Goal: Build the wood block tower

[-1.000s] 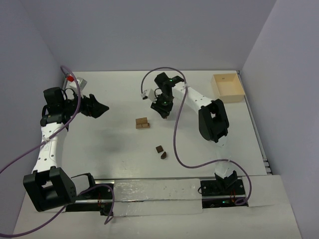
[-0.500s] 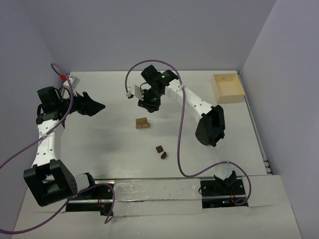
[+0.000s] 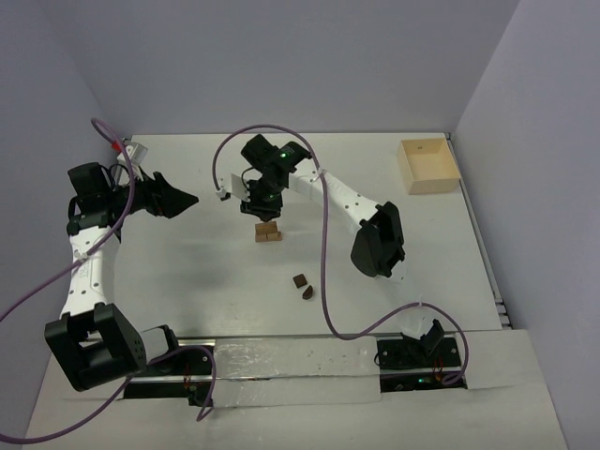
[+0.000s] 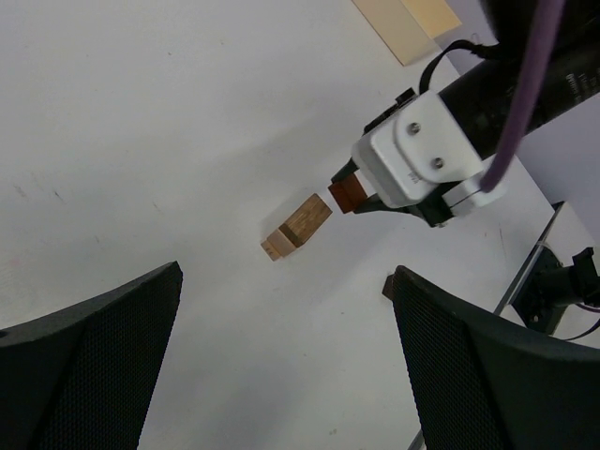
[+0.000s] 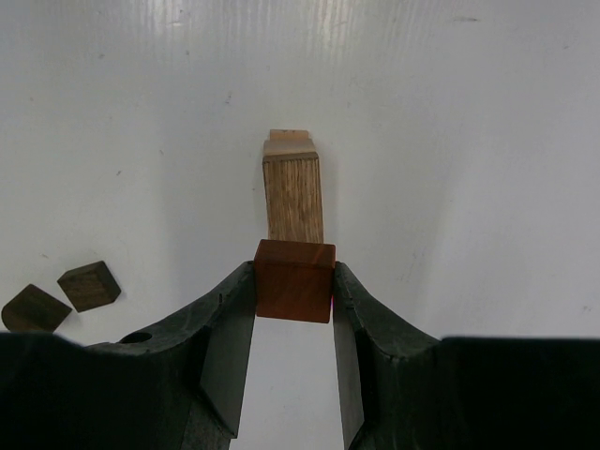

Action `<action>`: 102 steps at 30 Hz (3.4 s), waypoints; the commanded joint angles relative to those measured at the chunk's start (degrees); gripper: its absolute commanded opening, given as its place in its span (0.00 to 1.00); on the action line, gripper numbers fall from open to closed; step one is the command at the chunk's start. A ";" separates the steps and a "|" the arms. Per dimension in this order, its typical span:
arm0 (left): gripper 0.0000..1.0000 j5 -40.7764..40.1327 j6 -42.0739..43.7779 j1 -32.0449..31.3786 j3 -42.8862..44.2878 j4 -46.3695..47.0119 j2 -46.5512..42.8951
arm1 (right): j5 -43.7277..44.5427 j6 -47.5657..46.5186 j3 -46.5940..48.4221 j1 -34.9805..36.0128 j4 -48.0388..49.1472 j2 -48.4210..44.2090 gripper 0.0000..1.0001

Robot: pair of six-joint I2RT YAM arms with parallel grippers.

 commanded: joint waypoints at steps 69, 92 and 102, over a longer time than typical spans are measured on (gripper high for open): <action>0.99 3.07 -1.04 1.06 0.14 4.17 -0.98 | 4.30 -1.80 1.29 2.05 0.66 7.44 0.26; 0.99 3.60 -0.64 1.06 0.71 3.86 -0.41 | 5.25 -0.61 1.43 2.49 1.19 6.27 0.60; 0.99 3.29 0.48 1.06 1.61 2.33 -0.56 | 4.15 1.08 4.02 2.64 0.82 2.09 0.96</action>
